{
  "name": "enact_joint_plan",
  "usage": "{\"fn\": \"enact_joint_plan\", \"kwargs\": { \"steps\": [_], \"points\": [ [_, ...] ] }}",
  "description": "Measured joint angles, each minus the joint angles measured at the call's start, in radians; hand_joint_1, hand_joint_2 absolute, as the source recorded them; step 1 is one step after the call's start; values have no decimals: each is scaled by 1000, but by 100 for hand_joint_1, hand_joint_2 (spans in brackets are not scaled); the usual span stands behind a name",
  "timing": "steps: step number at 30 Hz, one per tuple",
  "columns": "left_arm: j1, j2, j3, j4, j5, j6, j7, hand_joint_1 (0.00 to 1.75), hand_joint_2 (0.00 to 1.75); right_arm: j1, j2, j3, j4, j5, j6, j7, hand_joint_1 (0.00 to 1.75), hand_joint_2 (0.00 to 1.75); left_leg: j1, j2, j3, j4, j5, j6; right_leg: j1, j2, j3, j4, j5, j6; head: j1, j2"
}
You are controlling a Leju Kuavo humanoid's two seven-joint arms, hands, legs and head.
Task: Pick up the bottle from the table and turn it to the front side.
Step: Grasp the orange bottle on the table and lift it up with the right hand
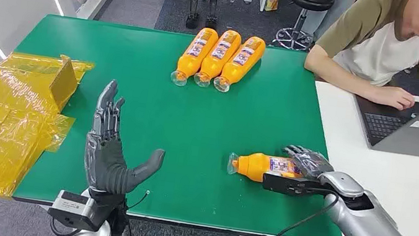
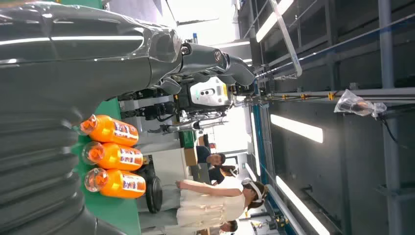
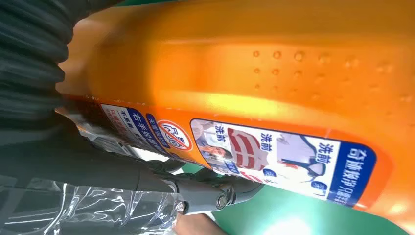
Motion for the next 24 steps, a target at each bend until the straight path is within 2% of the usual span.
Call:
{"fn": "enact_joint_plan", "kwargs": {
  "steps": [2,6,18,21,24],
  "points": [
    [-3,0,0,2,2,0,0,0,175,-1,2,-1,2,7,0,-6,0,175,0,0,0,0,0,0,0,0,0,0,0,0,0,0],
    [-10,-1,0,9,5,0,-1,0,175,-6,13,-2,12,25,-3,-21,175,175,0,0,0,0,0,0,0,0,0,0,0,0,0,0],
    [-9,2,0,12,-4,0,-4,0,175,-4,78,-27,36,68,-129,-57,175,175,0,-1,-7,0,0,0,0,-1,-7,1,0,0,0,0],
    [-2,5,0,12,-12,2,-10,0,175,7,109,-56,28,65,-236,-70,175,175,0,-1,-8,0,0,0,0,-1,-8,2,0,0,0,0],
    [9,5,1,11,-19,3,-13,0,175,39,163,-114,-16,51,-410,-96,175,175,1,-1,-9,0,0,0,0,-1,-9,2,0,0,0,0]
  ]
}}
